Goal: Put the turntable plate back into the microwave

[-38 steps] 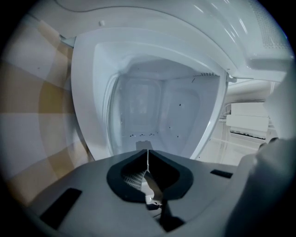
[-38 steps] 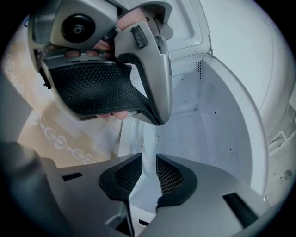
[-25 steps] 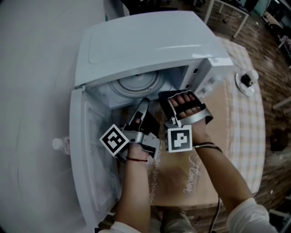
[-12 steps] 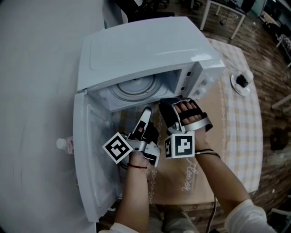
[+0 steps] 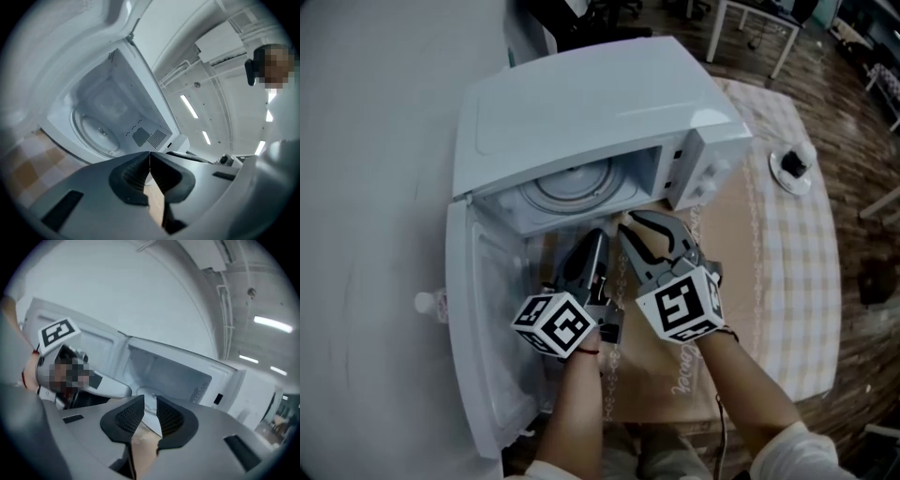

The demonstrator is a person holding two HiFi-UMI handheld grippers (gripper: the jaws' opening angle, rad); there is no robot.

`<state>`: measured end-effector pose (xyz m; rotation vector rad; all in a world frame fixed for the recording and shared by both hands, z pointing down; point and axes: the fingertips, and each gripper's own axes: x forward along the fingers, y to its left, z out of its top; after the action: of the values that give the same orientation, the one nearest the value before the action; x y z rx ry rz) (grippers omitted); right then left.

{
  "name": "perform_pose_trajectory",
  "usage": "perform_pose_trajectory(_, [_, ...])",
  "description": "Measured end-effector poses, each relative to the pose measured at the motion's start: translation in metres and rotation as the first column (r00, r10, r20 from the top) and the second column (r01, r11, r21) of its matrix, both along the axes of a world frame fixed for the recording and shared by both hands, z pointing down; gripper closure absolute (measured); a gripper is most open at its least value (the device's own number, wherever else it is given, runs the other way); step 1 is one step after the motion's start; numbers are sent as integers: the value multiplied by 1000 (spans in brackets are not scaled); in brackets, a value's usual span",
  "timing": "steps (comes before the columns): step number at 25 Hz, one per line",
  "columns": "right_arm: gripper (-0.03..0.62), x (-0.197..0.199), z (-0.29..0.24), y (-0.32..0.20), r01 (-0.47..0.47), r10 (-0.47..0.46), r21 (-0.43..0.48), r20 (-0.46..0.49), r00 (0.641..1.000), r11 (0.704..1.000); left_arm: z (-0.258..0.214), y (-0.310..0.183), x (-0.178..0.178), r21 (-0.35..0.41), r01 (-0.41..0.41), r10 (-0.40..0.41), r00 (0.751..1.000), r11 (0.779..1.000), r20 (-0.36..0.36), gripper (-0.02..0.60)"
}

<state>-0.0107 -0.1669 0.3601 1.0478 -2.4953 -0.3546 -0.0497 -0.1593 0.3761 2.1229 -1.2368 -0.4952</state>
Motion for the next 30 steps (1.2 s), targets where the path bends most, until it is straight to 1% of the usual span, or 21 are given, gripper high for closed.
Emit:
perform_pose_trajectory(1, [494, 1, -2, 1, 2, 0, -35, 78, 997, 999, -2, 0, 0, 21, 5, -6, 999, 1000, 39, 577])
perform_pose_trajectory(3, [494, 4, -6, 3, 14, 5, -91, 211, 978, 996, -5, 0, 2, 58, 5, -11, 995, 998, 102, 577])
perform_pose_trajectory(5, [494, 8, -9, 3, 30, 14, -136, 308, 951, 990, -7, 1, 7, 77, -11, -1, 989, 997, 151, 577])
perform_pose_trajectory(7, [494, 11, -9, 4, 39, 24, -169, 357, 934, 985, -9, 2, 12, 86, -24, 8, 983, 996, 182, 577])
perform_pose_trajectory(11, [494, 14, -13, 6, 56, 38, -203, 432, 901, 978, -16, 5, 18, 122, -47, 19, 975, 991, 221, 577])
perform_pose_trajectory(15, [494, 16, -23, 14, 78, 30, -204, 476, 879, 976, -26, 12, 25, 163, -72, 26, 963, 984, 268, 577])
perform_pose_trajectory(19, [494, 15, -32, 21, 93, 11, -186, 492, 871, 978, -37, 17, 28, 187, -79, 20, 954, 979, 301, 577])
perform_pose_trajectory(22, [494, 18, -43, 25, 91, 12, -176, 512, 859, 980, -44, 23, 36, 206, -98, 29, 949, 974, 313, 577])
perform_pose_trajectory(26, [494, 23, -61, 32, 90, 15, -168, 538, 843, 982, -59, 33, 44, 213, -120, 42, 940, 970, 338, 577])
perform_pose_trajectory(30, [494, 30, -74, 39, 88, 22, -171, 552, 833, 981, -69, 41, 49, 223, -127, 45, 940, 967, 340, 577])
